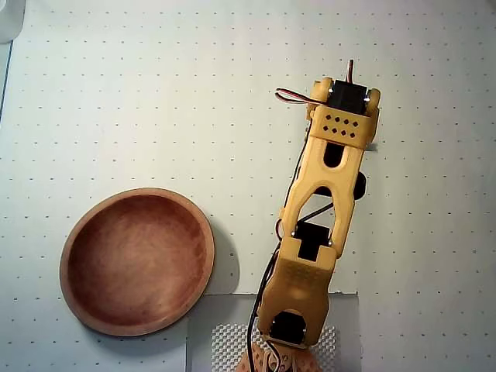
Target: Grasp a clothespin and put it in the bowl.
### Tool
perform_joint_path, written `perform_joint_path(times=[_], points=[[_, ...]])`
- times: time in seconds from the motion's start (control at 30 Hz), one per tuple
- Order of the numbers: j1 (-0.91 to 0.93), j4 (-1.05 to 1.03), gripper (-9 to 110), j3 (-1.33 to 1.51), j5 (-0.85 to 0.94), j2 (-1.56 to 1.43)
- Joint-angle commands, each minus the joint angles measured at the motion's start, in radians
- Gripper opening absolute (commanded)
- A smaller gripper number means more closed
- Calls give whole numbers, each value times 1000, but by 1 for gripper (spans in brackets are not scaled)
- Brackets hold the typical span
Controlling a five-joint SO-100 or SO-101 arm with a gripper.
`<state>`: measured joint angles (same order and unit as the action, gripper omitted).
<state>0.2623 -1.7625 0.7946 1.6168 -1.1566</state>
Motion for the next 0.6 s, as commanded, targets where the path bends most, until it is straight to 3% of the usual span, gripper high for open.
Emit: perform_joint_path(times=[0.0,0.57], points=[[12,-26,-3,-143,21,46],[14,-26,-3,-394,26,357]])
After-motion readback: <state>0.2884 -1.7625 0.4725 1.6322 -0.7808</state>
